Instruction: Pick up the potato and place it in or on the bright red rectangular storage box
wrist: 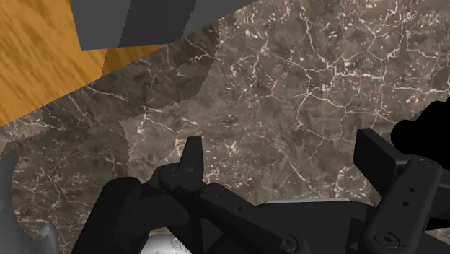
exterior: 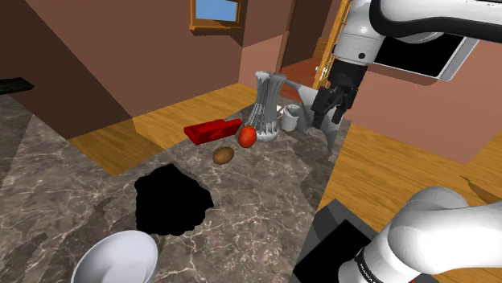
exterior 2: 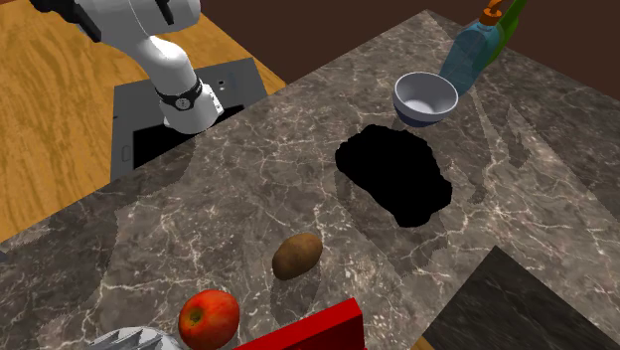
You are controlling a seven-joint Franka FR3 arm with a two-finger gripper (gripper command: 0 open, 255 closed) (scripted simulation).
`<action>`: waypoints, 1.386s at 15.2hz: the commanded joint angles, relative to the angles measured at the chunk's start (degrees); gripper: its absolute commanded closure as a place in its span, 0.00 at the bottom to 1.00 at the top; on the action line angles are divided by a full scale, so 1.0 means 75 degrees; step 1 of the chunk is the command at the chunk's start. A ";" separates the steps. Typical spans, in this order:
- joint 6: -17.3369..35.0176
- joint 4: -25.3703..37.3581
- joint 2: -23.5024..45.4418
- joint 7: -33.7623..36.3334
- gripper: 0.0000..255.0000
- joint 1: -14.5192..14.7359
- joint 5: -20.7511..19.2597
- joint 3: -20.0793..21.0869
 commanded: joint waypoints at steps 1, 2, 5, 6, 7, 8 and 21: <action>0.0000 0.0000 0.0000 0.0000 0.00 0.0000 0.0000 0.0000; 0.0302 -0.0199 -0.0006 0.0299 0.00 -0.0036 0.0126 0.0152; 0.1241 -0.0714 0.0081 0.1181 0.00 -0.0143 0.0489 0.0632; 0.1564 -0.0856 0.0146 0.1472 0.00 -0.0179 0.0602 0.0798; 0.1892 -0.0984 0.0229 0.1761 0.00 -0.0218 0.0710 0.0969; 0.2223 -0.1097 0.0331 0.2050 0.00 -0.0257 0.0812 0.1141; 0.6547 -0.1152 0.3133 0.6203 0.00 -0.1483 0.0835 0.3641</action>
